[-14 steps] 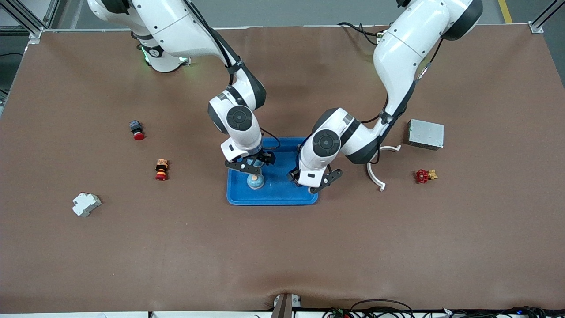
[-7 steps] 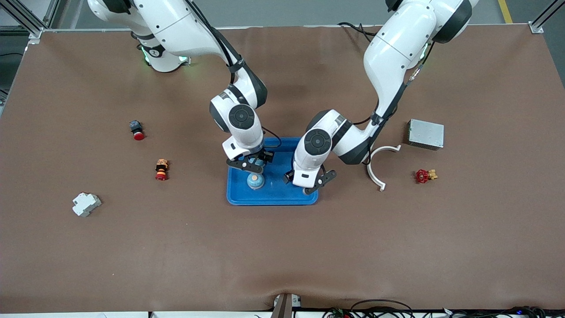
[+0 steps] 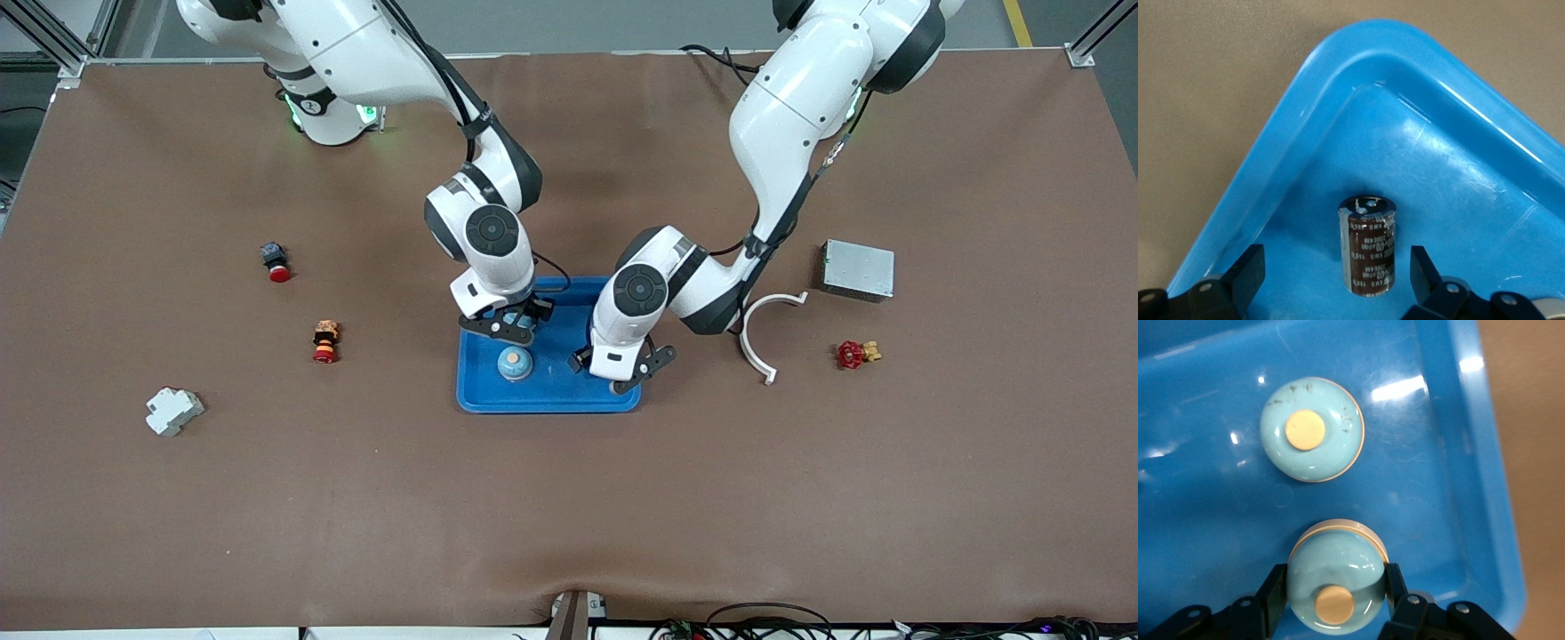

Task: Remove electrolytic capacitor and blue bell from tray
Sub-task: 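Grasp the black capacitor with the left gripper while the right gripper grasps a bell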

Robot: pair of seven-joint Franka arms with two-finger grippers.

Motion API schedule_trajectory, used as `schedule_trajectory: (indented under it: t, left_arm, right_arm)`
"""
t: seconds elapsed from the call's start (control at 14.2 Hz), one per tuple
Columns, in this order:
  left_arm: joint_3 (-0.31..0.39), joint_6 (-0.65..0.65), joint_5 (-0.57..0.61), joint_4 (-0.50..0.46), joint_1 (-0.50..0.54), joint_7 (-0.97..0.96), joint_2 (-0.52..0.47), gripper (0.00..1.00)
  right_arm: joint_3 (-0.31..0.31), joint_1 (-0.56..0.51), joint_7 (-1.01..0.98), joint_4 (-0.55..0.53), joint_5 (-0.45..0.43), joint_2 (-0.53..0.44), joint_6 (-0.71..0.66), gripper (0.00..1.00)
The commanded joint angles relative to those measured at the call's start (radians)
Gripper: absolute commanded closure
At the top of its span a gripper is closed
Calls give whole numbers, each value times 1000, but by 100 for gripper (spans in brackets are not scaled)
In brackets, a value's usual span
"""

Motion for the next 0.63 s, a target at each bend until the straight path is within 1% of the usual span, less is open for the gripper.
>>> schedule_trajectory:
  t: [0.0, 0.07, 0.21, 0.28, 0.56]
  left_arm:
    - [11, 4, 23, 20, -17, -26, 8, 70]
    - [11, 4, 23, 18, -22, -26, 8, 89]
    - [12, 4, 23, 20, -22, -61, 5, 100]
    - [14, 4, 23, 20, -22, -90, 1, 100]
    - [12, 3, 23, 20, -20, -102, -9, 100]
  right_arm:
    - [-3, -6, -7, -16, -11, -111, -126, 100]
    - [-5, -8, -21, -19, -11, -141, -160, 100]
    - [-6, -31, -62, -48, -11, -217, -210, 100]
    - [-6, -51, -94, -85, -11, -263, -221, 100]
    - [-9, -123, -223, -300, -13, -456, -208, 100]
